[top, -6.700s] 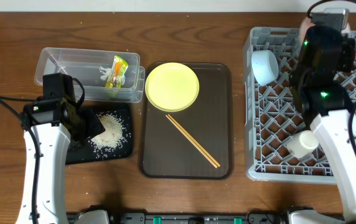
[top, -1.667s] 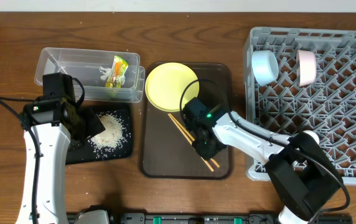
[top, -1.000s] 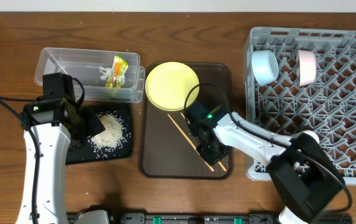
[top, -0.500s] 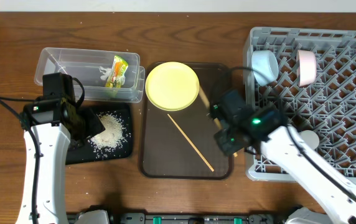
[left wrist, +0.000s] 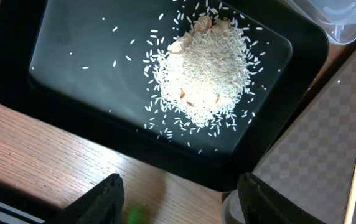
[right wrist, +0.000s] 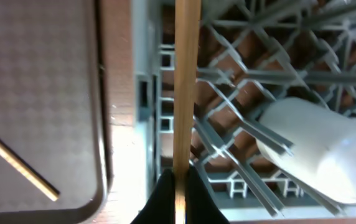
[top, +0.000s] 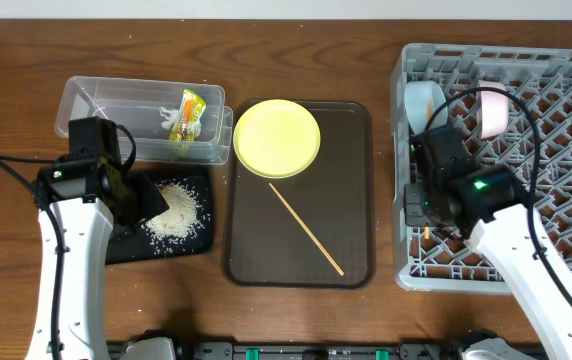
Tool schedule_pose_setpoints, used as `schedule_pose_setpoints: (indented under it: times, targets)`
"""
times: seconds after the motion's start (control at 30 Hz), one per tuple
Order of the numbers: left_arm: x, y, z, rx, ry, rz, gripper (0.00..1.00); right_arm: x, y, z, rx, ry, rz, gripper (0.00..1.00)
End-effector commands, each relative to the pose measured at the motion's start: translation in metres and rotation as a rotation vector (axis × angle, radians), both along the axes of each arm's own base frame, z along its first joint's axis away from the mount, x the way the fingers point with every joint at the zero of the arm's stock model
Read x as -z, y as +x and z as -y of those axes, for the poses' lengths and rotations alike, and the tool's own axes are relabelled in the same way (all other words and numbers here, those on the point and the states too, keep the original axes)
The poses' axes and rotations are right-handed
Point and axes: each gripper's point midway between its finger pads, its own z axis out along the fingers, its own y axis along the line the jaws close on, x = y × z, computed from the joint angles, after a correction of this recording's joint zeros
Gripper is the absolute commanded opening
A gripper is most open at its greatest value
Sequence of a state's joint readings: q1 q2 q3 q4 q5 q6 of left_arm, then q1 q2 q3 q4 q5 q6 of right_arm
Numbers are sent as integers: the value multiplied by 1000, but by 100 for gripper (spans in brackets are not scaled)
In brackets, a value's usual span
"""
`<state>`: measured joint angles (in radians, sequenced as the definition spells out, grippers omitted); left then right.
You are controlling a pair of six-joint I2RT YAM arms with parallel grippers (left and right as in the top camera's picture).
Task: Sort waste into correct bins and load items into the dishwasher rack
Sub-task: 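Insert the chopstick upright into the rack's left edge slot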
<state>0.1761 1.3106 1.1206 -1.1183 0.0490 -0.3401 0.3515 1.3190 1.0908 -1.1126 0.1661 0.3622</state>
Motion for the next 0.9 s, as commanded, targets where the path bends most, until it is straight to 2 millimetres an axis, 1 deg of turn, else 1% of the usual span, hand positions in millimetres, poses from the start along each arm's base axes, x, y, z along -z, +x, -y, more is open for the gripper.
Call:
schedule_pose_setpoints:
  times: [0.0, 0.17, 0.27, 0.4, 0.5, 0.6, 0.67, 0.87]
  targets:
    - [-2, -2, -1, -14, 4, 5, 62, 6, -8, 11, 48, -21, -27, 1]
    - [-2, -2, -1, -14, 4, 5, 62, 32, -25, 16, 57, -42, -88, 1]
    - [-2, -2, -1, -14, 4, 5, 62, 42, -23, 16, 57, -39, -79, 1]
    - [-2, -2, -1, -14, 4, 5, 62, 42, -16, 14, 57, -28, -48, 4]
    - [-2, -2, -1, -14, 4, 5, 62, 42, -12, 12, 57, -21, -30, 16]
    - [-2, -2, -1, -14, 4, 5, 62, 42, -12, 12, 57, -20, -30, 33]
    - [-2, -2, -1, -14, 4, 5, 62, 42, -12, 12, 57, -21, -31, 36]
    - [-2, -2, -1, -14, 4, 5, 62, 37, -8, 9, 40, -11, -21, 38]
